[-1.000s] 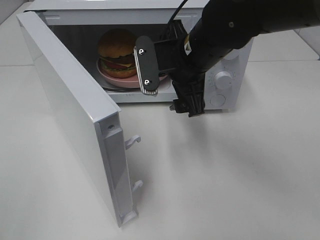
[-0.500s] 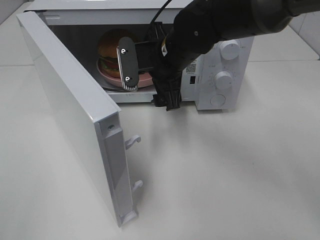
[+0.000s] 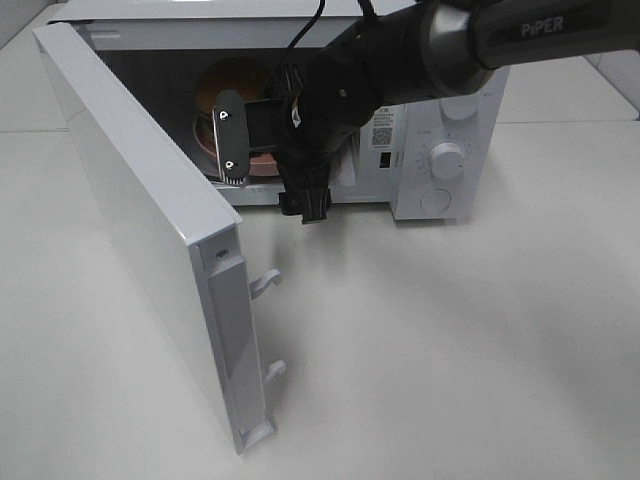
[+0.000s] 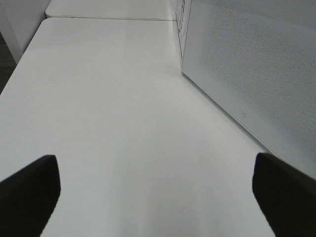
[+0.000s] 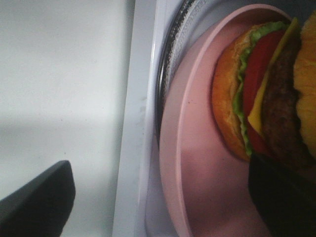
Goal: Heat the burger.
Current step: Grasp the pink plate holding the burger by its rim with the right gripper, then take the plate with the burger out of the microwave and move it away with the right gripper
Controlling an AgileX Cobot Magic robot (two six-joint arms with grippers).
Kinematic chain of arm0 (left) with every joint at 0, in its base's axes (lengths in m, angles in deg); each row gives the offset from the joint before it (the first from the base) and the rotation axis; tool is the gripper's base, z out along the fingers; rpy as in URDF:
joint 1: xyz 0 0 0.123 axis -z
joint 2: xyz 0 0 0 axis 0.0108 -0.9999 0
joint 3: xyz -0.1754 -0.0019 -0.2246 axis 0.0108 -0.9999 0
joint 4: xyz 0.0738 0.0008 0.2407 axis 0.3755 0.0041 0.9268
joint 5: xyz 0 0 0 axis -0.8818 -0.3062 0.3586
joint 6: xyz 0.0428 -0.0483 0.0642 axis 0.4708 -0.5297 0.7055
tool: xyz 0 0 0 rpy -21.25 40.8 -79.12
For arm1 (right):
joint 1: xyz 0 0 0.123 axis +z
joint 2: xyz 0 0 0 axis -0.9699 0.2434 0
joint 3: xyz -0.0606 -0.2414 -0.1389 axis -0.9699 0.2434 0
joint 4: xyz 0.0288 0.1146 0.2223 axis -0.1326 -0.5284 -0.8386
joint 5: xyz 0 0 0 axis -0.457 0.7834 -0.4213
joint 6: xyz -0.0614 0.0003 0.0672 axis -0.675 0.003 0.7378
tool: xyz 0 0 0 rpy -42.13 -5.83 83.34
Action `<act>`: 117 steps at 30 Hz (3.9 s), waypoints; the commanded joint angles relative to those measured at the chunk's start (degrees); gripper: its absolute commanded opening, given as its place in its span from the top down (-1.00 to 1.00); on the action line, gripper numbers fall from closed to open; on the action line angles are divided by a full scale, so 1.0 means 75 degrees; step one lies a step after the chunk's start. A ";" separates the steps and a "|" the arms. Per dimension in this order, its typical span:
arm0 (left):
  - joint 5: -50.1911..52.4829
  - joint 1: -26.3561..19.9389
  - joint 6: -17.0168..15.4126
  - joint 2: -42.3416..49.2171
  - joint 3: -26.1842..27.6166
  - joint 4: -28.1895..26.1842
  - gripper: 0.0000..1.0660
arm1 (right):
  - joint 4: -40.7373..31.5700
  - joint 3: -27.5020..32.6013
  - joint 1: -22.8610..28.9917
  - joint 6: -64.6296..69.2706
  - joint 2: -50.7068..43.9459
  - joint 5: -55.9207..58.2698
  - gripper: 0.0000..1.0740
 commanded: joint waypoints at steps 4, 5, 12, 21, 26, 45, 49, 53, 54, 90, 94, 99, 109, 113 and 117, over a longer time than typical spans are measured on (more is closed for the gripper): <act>0.0084 -0.0015 0.0008 0.0031 0.0000 0.0031 -0.83 | 0.0000 -0.0519 -0.0008 0.0260 0.0573 -0.0160 -0.58; 0.0084 -0.0015 0.0008 0.0031 0.0000 0.0031 -0.83 | 0.0000 -0.0519 -0.0008 0.0260 0.0573 -0.0160 -0.58; 0.0084 -0.0015 -0.0008 0.0031 0.0000 0.0168 -0.83 | -0.0061 -0.0825 -0.0092 0.0260 0.1001 -0.0229 -0.54; 0.0084 -0.0015 -0.0008 0.0031 0.0000 0.0168 -0.83 | -0.0031 -0.0825 -0.0176 0.0244 0.1070 -0.0229 -0.28; 0.0084 -0.0015 -0.0008 0.0031 0.0000 0.0168 -0.83 | -0.0061 -0.0825 -0.0176 0.0267 0.1062 -0.0053 0.43; 0.0084 -0.0015 0.0008 0.0031 0.0000 0.0183 -0.83 | -0.1100 -0.0810 -0.0053 0.0107 0.0604 0.0879 1.00; 0.0084 -0.0015 0.0008 0.0031 0.0000 0.0183 -0.83 | -0.1513 -0.0810 0.0061 -0.0672 0.0458 0.1383 1.00; 0.0084 -0.0015 0.0008 0.0031 0.0000 0.0183 -0.83 | -0.1642 -0.0787 0.0191 -0.1169 0.0290 0.1597 1.00; 0.0084 -0.0015 0.0008 0.0031 0.0000 0.0183 -0.83 | -0.1627 -0.0779 0.0199 -0.1169 0.0222 0.1597 1.00; 0.0084 -0.0015 0.0015 0.0031 0.0000 0.0183 -0.83 | -0.0397 0.2070 0.0283 -0.1131 -0.2116 0.0405 1.00; 0.0084 -0.0015 0.0015 0.0031 0.0000 0.0183 -0.83 | -0.0397 0.2590 0.0283 -0.1115 -0.2429 -0.0122 1.00; 0.0084 -0.0015 0.0015 0.0031 0.0000 0.0183 -0.83 | -0.0397 0.3346 0.0283 -0.1115 -0.2819 -0.0802 1.00; 0.0084 -0.0015 0.0015 0.0031 0.0000 0.0183 -0.83 | -0.0405 0.4629 0.0283 -0.1077 -0.3575 -0.1558 1.00; 0.0084 -0.0015 0.0015 0.0031 0.0000 0.0183 -0.83 | -0.0588 0.5225 0.0283 -0.1070 -0.4072 -0.1841 1.00; 0.0084 -0.0015 0.0015 0.0031 0.0000 0.0183 -0.83 | -0.0665 0.5592 0.0283 -0.1070 -0.4385 -0.1933 1.00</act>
